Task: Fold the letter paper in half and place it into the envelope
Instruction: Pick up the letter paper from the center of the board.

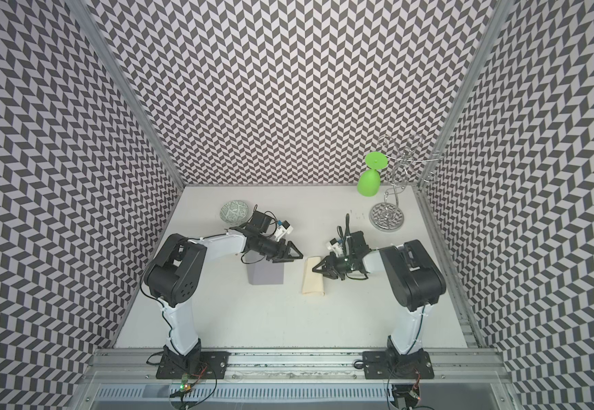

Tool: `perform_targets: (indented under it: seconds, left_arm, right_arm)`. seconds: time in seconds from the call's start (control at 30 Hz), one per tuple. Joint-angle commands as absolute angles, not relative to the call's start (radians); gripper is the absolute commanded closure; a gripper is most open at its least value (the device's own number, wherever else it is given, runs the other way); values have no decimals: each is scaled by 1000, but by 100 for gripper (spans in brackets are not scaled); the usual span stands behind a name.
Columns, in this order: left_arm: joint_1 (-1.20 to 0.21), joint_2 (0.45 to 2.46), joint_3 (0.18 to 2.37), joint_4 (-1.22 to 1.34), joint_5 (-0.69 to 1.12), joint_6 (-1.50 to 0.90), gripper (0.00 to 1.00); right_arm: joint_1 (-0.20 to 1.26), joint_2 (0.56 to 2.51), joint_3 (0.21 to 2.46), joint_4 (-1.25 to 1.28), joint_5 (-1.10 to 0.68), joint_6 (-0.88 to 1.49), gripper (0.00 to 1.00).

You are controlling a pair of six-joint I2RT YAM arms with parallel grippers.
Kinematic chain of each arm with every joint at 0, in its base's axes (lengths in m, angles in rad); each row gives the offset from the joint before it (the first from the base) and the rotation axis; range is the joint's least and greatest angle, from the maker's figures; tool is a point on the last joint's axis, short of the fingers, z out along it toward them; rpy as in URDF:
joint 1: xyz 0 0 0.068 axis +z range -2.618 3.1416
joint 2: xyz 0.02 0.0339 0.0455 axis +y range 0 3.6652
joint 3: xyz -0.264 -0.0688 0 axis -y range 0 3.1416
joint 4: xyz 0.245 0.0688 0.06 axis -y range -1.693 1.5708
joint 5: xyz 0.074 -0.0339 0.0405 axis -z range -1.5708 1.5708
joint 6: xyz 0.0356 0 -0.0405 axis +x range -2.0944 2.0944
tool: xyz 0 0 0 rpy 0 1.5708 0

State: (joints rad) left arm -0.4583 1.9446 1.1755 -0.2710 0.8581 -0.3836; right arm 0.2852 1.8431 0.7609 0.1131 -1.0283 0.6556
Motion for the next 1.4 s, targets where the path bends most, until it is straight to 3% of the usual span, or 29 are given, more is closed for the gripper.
perform_targets:
  seconds: [0.0,0.5,1.07,1.27,1.37]
  left_arm:
    - [-455,1909,1152,-241,889,-389,32]
    - [-468,1904,1130,-185,991,-486,30]
    - [-531,1954,1156,-112,1043,-561,36]
    - [-535,1958,1159,-100,1048,-572,47]
    - [-535,1954,1156,-76,1062,-591,59]
  right_arm:
    - [272,1788,752,263,-1076,738,79]
    - [258,1780,771,346,-1055,782,78]
    - [279,1790,787,359,-1042,791,78]
    - [284,1793,793,343,-1037,777,78]
    - [287,1795,803,307,-1025,750,75]
